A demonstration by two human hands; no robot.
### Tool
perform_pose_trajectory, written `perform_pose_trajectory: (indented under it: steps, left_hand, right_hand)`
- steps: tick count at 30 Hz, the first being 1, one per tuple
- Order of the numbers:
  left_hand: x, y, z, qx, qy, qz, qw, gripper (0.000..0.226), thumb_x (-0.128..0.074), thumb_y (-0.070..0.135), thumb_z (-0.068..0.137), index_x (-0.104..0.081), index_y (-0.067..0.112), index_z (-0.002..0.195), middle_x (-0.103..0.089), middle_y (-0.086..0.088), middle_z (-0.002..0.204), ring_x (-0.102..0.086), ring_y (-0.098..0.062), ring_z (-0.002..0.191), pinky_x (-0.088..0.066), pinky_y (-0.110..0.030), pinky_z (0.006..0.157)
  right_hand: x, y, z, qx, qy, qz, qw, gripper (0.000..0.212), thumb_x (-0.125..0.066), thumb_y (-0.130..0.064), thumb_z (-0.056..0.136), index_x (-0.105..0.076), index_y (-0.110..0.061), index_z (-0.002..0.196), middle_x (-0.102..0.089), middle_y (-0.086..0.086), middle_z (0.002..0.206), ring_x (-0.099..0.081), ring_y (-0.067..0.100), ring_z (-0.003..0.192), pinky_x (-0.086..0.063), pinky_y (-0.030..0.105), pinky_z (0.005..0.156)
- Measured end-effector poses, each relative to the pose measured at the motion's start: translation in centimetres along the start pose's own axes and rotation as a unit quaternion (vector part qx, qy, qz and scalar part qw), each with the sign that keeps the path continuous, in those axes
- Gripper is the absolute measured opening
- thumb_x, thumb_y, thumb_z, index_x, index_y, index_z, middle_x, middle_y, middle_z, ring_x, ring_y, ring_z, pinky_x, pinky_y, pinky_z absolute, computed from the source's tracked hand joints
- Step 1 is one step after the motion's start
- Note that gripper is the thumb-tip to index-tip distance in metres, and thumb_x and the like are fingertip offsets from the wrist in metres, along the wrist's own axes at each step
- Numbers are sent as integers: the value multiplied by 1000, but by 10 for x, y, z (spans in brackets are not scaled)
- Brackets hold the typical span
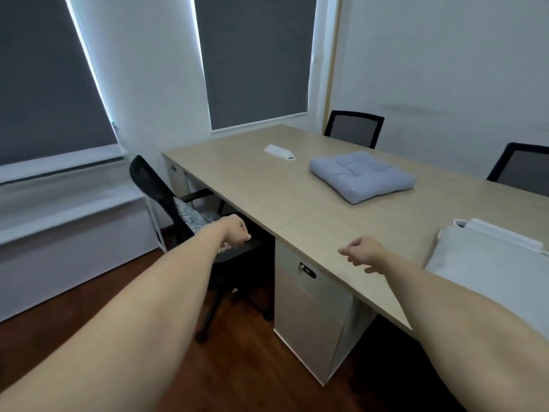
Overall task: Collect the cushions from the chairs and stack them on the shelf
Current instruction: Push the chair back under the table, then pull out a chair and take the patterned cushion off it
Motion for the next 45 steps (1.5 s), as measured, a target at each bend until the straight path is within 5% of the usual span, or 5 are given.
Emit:
perform_pose_trajectory:
  steps: [17, 25, 28, 35, 45]
  left_hand:
    - [150, -184, 183, 140, 98, 66, 983, 28, -50, 27, 95, -64, 7, 111, -56, -14, 136, -51, -31, 127, -39, -35, 104]
    - [181, -307, 254, 240, 86, 97, 962, 47, -42, 42, 95, -47, 19, 136, -36, -22, 148, -15, -39, 145, -13, -49, 120]
    - [186, -343, 275, 244, 96, 36, 964, 51, -41, 45, 95, -36, 34, 144, -23, -21, 156, 1, -39, 148, -4, -55, 120]
    - [208, -382, 307, 239, 135, -148, 950, 82, -53, 28, 92, -3, 9, 154, -31, -22, 152, -32, -38, 140, -34, -49, 113]
    - [234, -441, 309, 260, 196, -152, 933, 56, -55, 12, 89, -29, -4, 135, -54, -25, 124, -57, -39, 112, -47, -39, 78]
  right_hand:
    - [-219, -235, 198, 77, -156, 7, 985, 18, -63, -33, 87, -59, -21, 74, -62, 6, 84, -57, 18, 79, -41, 24, 61]
    - [-339, -337, 255, 130, -249, -34, 959, 39, -59, -29, 91, -62, -9, 124, -65, 7, 108, -60, 18, 92, -44, 25, 74]
    - [-389, -363, 261, 113, -277, -15, 954, 36, -55, -21, 95, -59, -11, 129, -63, -1, 89, -54, 8, 69, -44, 10, 49]
    - [-461, -401, 268, 53, -332, 59, 940, 44, -41, -26, 101, -40, -19, 145, -49, 7, 145, -48, 12, 110, -43, 22, 82]
    - [-501, -434, 255, 39, -371, -23, 927, 48, -53, -38, 94, -43, -34, 141, -47, 2, 145, -45, 25, 131, -44, 41, 94]
Point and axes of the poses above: each hand's wrist, its own z-axis towards the middle knuckle, its own x-axis out of the back of the hand, y = z × x, the point moved 5 cm from there along z, towards the middle knuckle
